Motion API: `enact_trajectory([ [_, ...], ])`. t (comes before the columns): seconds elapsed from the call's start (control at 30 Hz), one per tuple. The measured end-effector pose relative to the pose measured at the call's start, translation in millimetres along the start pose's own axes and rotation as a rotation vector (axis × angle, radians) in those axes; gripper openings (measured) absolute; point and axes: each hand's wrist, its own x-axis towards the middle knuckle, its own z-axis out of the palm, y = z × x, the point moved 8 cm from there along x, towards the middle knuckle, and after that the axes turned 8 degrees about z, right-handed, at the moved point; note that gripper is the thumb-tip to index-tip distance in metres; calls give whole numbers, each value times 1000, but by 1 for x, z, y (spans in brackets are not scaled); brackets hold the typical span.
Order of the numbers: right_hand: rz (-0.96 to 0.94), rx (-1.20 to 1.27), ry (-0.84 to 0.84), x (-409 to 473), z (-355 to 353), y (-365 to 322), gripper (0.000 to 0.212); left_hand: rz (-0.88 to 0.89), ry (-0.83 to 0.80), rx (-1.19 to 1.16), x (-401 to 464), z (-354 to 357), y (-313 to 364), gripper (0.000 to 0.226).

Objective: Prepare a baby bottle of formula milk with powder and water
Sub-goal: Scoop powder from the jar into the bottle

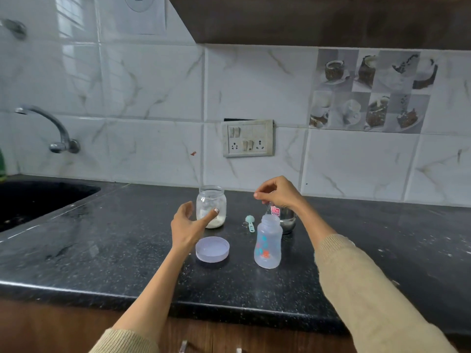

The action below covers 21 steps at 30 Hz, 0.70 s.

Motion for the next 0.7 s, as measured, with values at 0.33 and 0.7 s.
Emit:
enact_trajectory([
  [0.33,278,-530,-561,44,79,22,22,-55,-89,109,45,17,-30,107],
  [0.7,346,-723,-708,45,99,48,39,-131,-185,151,65,31,-54,115],
])
